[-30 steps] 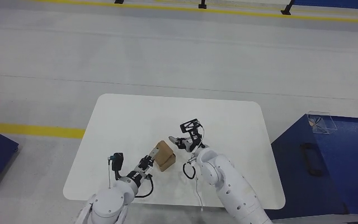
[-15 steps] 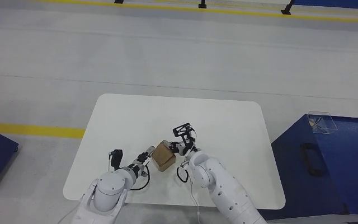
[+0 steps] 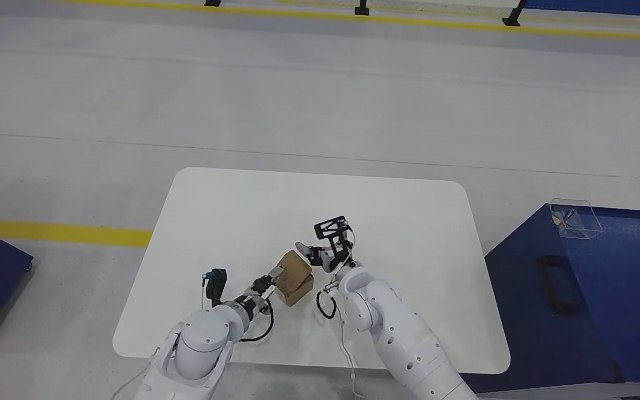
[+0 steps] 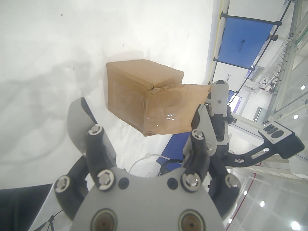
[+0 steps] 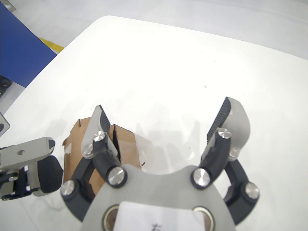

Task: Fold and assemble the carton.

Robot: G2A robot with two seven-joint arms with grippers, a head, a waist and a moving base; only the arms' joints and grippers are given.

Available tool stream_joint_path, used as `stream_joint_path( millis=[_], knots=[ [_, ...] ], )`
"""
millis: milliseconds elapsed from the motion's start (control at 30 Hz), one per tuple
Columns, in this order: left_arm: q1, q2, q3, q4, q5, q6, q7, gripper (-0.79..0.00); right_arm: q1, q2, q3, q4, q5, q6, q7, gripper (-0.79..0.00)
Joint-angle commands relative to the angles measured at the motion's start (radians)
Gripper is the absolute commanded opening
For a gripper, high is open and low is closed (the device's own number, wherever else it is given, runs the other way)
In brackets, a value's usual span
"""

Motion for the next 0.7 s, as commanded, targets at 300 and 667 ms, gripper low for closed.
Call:
stream_joint_path(
  millis=[300, 667],
  knots=[
    [0.009, -0.002, 0.005, 0.042, -0.03, -0.129, 0.014, -0.206, -0.008, -0.002, 0.006, 0.011, -0.032, 0.003, 0.007, 0.0],
    [0.003, -0.003, 0.009, 0.068, -0.046, -0.155, 0.018, -0.215, -0.024, -0.007, -0.007, 0.004, -0.069, -0.007, 0.01, 0.0]
  ],
)
